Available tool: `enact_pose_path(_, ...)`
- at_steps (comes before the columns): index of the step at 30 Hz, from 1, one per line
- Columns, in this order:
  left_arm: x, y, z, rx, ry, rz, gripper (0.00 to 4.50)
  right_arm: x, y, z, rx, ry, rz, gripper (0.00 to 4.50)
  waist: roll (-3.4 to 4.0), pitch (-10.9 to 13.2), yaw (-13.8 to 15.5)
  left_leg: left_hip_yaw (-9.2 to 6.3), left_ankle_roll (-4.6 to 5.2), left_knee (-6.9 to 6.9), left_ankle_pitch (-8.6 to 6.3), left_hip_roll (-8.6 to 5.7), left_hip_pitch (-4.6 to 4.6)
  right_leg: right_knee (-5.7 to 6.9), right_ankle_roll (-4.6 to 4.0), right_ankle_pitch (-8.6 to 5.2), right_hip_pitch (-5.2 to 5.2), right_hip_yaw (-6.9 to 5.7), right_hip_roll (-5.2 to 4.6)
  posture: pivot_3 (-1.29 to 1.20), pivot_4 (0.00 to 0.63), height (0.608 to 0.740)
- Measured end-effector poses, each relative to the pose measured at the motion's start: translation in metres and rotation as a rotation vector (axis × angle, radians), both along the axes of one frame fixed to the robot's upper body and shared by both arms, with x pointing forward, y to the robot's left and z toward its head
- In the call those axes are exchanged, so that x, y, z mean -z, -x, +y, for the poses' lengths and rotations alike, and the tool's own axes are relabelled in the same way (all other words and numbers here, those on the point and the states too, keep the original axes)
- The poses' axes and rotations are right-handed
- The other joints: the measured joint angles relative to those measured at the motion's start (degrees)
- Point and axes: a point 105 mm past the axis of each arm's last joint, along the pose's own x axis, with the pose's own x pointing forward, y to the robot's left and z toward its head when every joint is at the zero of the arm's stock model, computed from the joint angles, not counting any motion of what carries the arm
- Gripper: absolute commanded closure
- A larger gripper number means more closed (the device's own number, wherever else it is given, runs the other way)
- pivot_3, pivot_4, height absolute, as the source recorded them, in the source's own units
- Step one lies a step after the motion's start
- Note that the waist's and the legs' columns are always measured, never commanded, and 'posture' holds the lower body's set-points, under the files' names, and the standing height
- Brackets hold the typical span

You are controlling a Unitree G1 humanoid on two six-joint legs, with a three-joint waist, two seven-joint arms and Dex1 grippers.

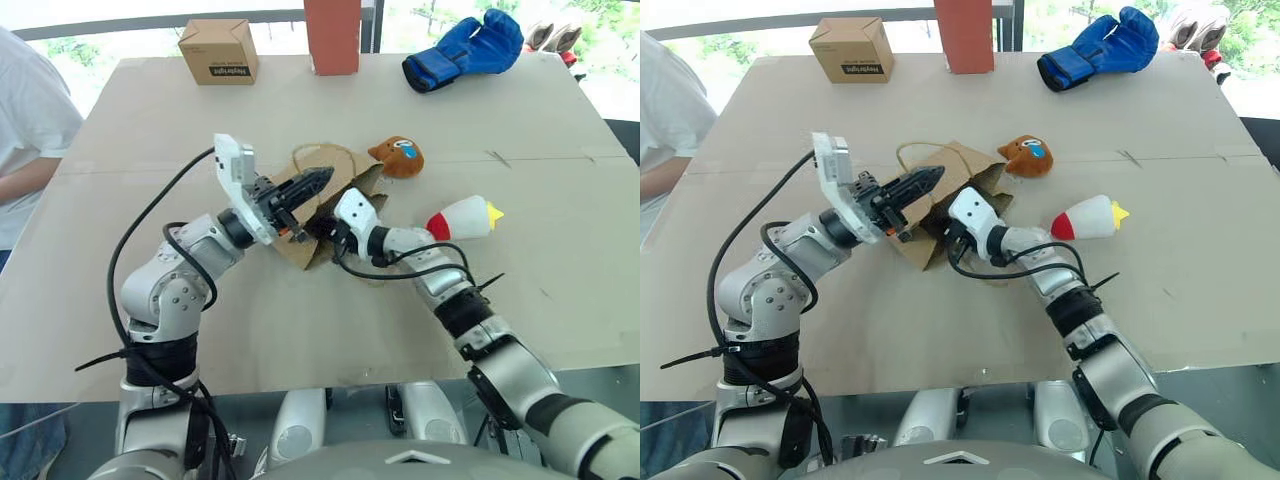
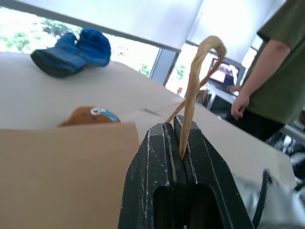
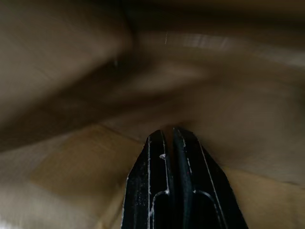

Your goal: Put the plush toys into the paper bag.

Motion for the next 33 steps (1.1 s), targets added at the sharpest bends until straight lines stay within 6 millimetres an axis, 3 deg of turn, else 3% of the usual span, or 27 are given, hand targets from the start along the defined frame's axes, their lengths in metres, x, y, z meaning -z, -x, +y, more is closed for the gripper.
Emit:
enact_pose_path(5, -0.030, -0.013, 0.036, -0.181, 0.124, -0.034, 4.50, 0.005, -0.002, 0.004, 0.002, 0.014, -0.025, 4.47, -0.08, -0.1, -0.3, 0.00, -0.02, 0.00, 0.01, 0.07, 0.23, 0.15, -0.02, 0.02, 0.08, 0.08, 0.12, 0.00, 0.150, 0.740)
enact_pose_path(7, -0.032, -0.013, 0.041, -0.204, 0.143, -0.031, 4.50, 0.006, -0.002, 0.004, 0.003, 0.015, -0.032, 4.47, -0.09, -0.1, -0.3, 0.00, -0.02, -0.01, 0.01, 0.08, 0.40, 0.15, -0.02, 0.02, 0.29, 0.08, 0.14, 0.00, 0.150, 0.740)
enact_pose_path(22, -0.032, -0.018, 0.042, -0.247, 0.258, 0.026, 4.50, 0.002, -0.007, -0.019, 0.033, 0.047, -0.082, 4.47, -0.09, -0.1, 0.1, 0.08, -0.03, -0.07, 0.00, 0.06, 0.59, 0.08, -0.03, 0.02, 0.48, 0.16, 0.12, 0.00, 0.150, 0.740)
enact_pose_path(25, -0.030, -0.018, 0.036, -0.230, 0.236, 0.019, 4.50, -0.010, -0.007, -0.023, 0.058, -0.012, -0.096, 4.47, -0.08, 0.0, 0.1, 0.07, -0.03, -0.09, 0.00, 0.06, 0.50, 0.03, -0.03, 0.02, 0.43, 0.14, 0.12, 0.00, 0.150, 0.740)
enact_pose_path(29, -0.023, -0.017, 0.026, -0.201, 0.179, 0.014, 4.50, -0.051, 0.002, -0.032, 0.024, -0.123, -0.162, 3.25, -0.07, 0.0, 0.1, 0.03, -0.03, -0.09, -0.01, 0.07, 0.31, -0.06, -0.03, 0.02, 0.30, 0.10, 0.12, 0.00, 0.150, 0.740)
enact_pose_path(33, -0.016, -0.017, 0.020, -0.193, 0.169, 0.024, 4.50, -0.089, 0.023, -0.050, -0.027, -0.180, -0.231, 1.42, -0.07, 0.0, 0.4, -0.07, -0.03, -0.06, -0.01, 0.07, -0.03, -0.09, -0.03, 0.02, 0.03, 0.01, 0.10, 0.00, 0.150, 0.740)
